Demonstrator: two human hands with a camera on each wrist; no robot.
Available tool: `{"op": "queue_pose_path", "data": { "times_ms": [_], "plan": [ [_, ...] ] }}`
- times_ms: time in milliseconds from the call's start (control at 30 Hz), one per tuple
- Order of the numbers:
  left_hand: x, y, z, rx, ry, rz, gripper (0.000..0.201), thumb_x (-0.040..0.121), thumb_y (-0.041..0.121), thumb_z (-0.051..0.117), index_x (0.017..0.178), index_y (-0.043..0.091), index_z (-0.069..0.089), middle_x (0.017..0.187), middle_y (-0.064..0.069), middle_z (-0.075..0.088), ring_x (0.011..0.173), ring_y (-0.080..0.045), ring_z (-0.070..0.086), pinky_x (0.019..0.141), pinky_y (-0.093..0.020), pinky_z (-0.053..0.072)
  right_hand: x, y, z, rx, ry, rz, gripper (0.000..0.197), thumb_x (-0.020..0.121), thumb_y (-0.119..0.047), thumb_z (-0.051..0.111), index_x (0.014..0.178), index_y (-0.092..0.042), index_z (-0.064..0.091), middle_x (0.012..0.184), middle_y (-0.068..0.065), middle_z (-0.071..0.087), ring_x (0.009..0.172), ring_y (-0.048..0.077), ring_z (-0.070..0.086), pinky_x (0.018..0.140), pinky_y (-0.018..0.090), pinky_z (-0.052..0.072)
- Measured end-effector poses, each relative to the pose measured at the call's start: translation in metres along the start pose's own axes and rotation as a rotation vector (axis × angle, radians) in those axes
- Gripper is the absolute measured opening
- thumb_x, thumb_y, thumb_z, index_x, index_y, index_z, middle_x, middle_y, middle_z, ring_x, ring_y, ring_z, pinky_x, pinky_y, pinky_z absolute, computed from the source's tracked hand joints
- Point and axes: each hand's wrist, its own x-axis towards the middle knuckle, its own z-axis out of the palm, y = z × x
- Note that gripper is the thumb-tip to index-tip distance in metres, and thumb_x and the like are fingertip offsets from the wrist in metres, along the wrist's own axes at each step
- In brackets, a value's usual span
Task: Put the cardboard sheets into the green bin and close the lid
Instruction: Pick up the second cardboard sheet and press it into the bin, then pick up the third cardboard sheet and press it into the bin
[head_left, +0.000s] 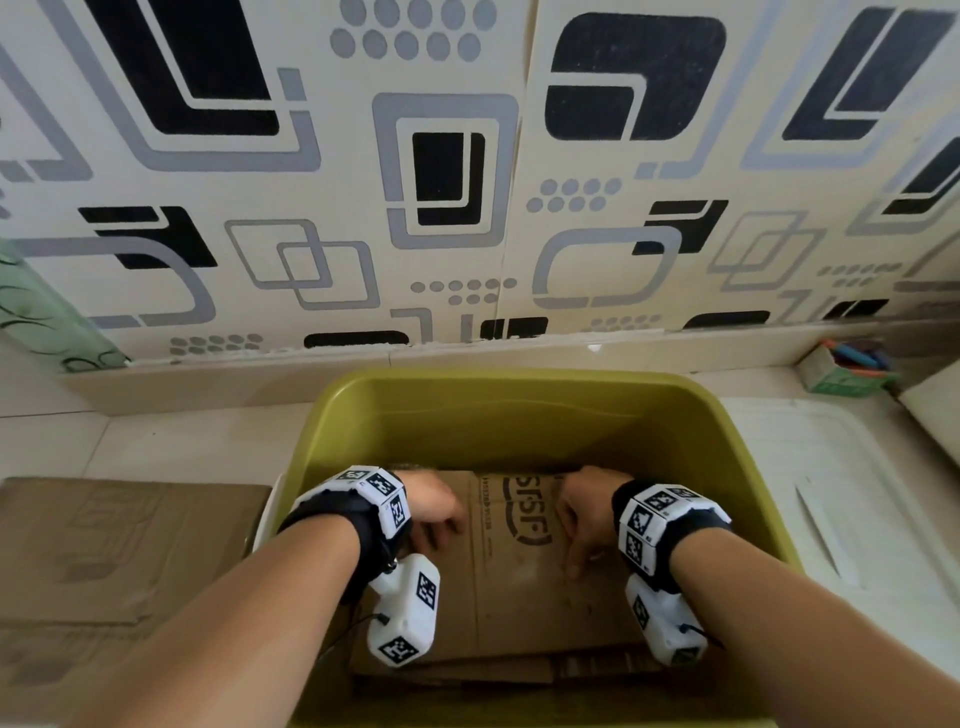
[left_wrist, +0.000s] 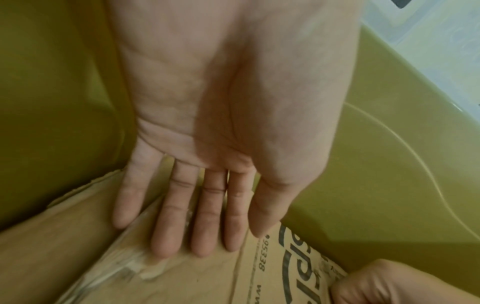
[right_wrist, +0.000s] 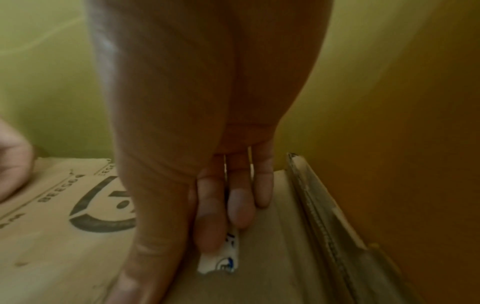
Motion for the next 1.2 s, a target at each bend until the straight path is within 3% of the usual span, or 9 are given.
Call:
{"op": "queue_pose_path", "data": {
  "times_ms": [300,400,500,667,767,967,1067,1133,1200],
  "plan": [
    [-0.021,-0.001,0.003,-0.051,0.086,0.053,0.029,0.095,0.026,0.05,0.117,0.012,0.064,0.087,0.002,0.07,0.062,-0.017,0.063,0.054,-0.024,0.048,-0.027,-0.028,-0.018,-0.153,-0.063,0.015,0.032,0.074,-0.037,0.084,0.065,-0.019,0.059,0.064,-0.005,0.057,0.076,0.021,0.064,0.064,0.032,0.054],
    [-0.035,0.004,-0.008,-0.151,0.057,0.098,0.026,0.096,0.028,0.048,0.114,0.016,0.063,0.093,0.004,0.074,0.073,-0.019,0.07,0.076,-0.038,0.059,-0.037,-0.041,-0.032,-0.173,-0.05,0.02,0.023,0.086,-0.027,0.075,0.071,-0.013,0.064,0.062,-0.001,0.058,0.065,0.018,0.055,0.059,0.033,0.051],
    [-0.054,0.009,-0.024,-0.27,0.048,0.176,0.03,0.096,0.031,0.051,0.118,0.014,0.063,0.094,0.006,0.076,0.084,-0.022,0.075,0.091,-0.05,0.055,-0.052,-0.051,-0.06,-0.109,-0.053,0.012,0.024,0.083,-0.025,0.078,0.068,-0.011,0.065,0.042,-0.007,0.06,0.053,0.013,0.056,0.058,0.028,0.049],
    [-0.107,-0.001,-0.062,-0.512,0.033,0.423,0.036,0.098,0.029,0.053,0.125,0.006,0.06,0.117,-0.009,0.073,0.09,-0.027,0.071,0.083,-0.038,0.056,-0.087,-0.085,-0.107,0.13,0.096,-0.193,0.025,0.079,-0.039,0.08,0.088,-0.017,0.075,0.074,-0.001,0.078,0.073,0.012,0.073,0.072,0.027,0.059],
    [-0.135,-0.028,-0.098,-0.823,0.042,0.561,0.032,0.098,0.027,0.054,0.12,0.005,0.061,0.113,-0.009,0.073,0.08,-0.024,0.069,0.072,-0.032,0.052,-0.099,-0.116,-0.132,0.324,0.222,-0.353,0.022,0.084,-0.04,0.076,0.088,-0.018,0.074,0.08,0.003,0.078,0.08,0.017,0.075,0.079,0.031,0.061],
    [-0.154,-0.148,-0.154,-1.487,0.563,0.595,0.006,0.094,0.011,0.053,0.09,0.008,0.056,0.088,-0.007,0.062,0.064,-0.018,0.057,0.058,-0.029,0.049,-0.095,-0.219,-0.164,0.708,0.382,-0.562,0.02,0.094,-0.021,0.067,0.101,-0.002,0.068,0.08,0.008,0.074,0.076,0.019,0.072,0.079,0.036,0.058],
    [-0.149,-0.217,-0.165,-1.653,0.764,0.434,0.026,0.101,0.007,0.034,0.079,0.009,0.047,0.085,-0.006,0.053,0.07,-0.015,0.053,0.065,-0.025,0.048,-0.075,-0.282,-0.172,0.785,0.425,-0.625,0.013,0.095,-0.017,0.065,0.098,-0.005,0.068,0.079,0.009,0.073,0.075,0.021,0.07,0.077,0.038,0.057],
    [-0.143,-0.264,-0.168,-1.714,0.823,0.355,0.026,0.102,0.01,0.03,0.088,0.007,0.051,0.093,-0.008,0.052,0.072,-0.015,0.053,0.069,-0.026,0.047,-0.055,-0.325,-0.176,0.789,0.431,-0.637,0.011,0.096,-0.016,0.063,0.096,-0.006,0.067,0.08,0.009,0.073,0.073,0.019,0.069,0.075,0.036,0.057],
    [-0.135,-0.303,-0.169,-1.742,0.898,0.25,0.034,0.102,0.01,0.03,0.126,0.0,0.052,0.092,-0.009,0.054,0.071,-0.015,0.051,0.076,-0.027,0.046,-0.033,-0.361,-0.173,0.806,0.401,-0.593,0.01,0.097,-0.016,0.061,0.089,-0.011,0.066,0.082,0.008,0.073,0.071,0.018,0.068,0.069,0.032,0.055]
  ]
}}
